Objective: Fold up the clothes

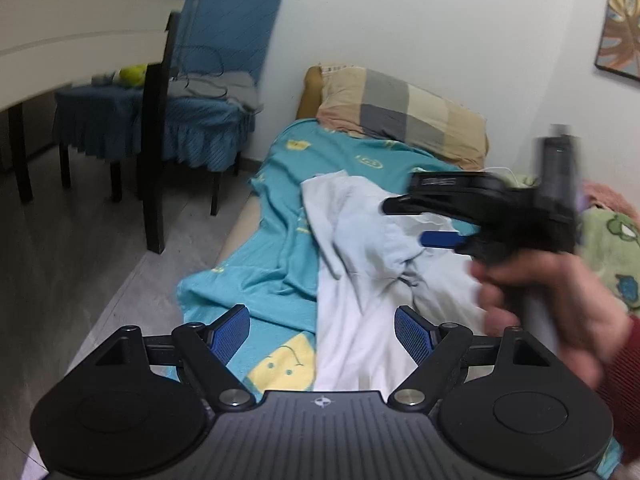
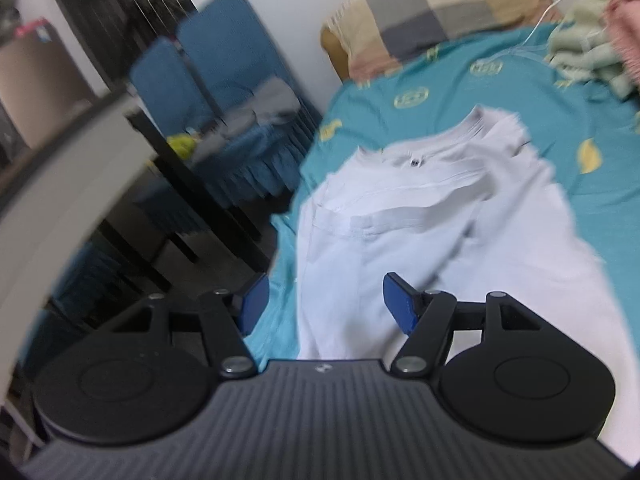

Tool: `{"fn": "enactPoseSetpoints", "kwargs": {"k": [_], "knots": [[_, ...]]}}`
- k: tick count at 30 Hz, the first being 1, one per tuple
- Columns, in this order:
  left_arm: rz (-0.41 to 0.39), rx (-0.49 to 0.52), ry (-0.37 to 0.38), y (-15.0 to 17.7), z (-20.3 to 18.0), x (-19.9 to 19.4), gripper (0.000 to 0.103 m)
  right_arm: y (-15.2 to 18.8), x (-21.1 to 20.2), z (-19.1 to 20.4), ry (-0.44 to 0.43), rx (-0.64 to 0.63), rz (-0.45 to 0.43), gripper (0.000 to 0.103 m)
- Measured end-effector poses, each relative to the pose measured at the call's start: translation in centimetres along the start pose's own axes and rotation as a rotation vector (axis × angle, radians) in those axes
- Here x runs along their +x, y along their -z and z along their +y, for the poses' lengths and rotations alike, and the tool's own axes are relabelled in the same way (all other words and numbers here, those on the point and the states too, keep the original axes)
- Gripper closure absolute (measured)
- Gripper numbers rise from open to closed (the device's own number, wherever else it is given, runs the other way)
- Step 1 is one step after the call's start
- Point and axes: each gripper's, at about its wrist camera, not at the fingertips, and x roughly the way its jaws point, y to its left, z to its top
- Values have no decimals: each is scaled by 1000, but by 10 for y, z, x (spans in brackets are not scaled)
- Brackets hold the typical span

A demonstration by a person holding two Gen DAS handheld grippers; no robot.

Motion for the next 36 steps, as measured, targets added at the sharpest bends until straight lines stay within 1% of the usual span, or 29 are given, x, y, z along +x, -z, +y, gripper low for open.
{"fn": "enactPoseSetpoints", "kwargs": {"k": [2, 4, 5, 7, 8, 9, 10, 12, 15, 19, 21, 24, 27, 28, 32, 36], "knots": [[1, -15, 2, -1, 9, 6, 21, -3, 30, 6, 72, -31, 21, 36], [6, -33, 1, -2, 16, 13, 21, -3, 51, 6, 107, -50, 27, 37], [16, -42, 1, -2, 19, 18, 21, -3, 58, 5, 121, -59, 28, 41], [29, -48, 7, 0, 22, 22, 22, -1, 69, 3, 177, -93, 55, 85], [34, -48, 11, 1, 22, 23, 22, 0, 71, 1, 194, -102, 69, 91], [39, -48, 15, 2, 22, 24, 22, 0, 69, -1, 190, -102, 64, 94], [38, -47, 21, 2, 21, 24, 22, 0, 61, -4, 174, -95, 37, 95], [31, -50, 37, 2, 20, 23, 22, 2, 38, -11, 150, -66, -33, 96], [20, -56, 64, 3, 17, 18, 22, 6, 2, -29, 139, 15, -114, 96], [30, -42, 88, 6, 7, 17, 22, 19, -26, -58, 180, 66, -162, 96], [50, -18, 87, 8, 0, 21, 22, 25, -28, -78, 193, 120, -150, 96], [79, 27, 77, 14, -11, 29, 22, 34, -25, -108, 192, 225, -110, 94], [111, 55, 60, 19, -19, 38, 22, 39, -25, -131, 141, 330, -87, 94], [120, 61, 55, 20, -22, 41, 22, 39, -28, -135, 122, 347, -89, 94], [136, 83, 45, 25, -29, 47, 22, 37, -41, -134, 86, 327, -112, 94], [146, 97, 45, 29, -32, 53, 22, 40, -48, -139, 109, 340, -82, 94]]}}
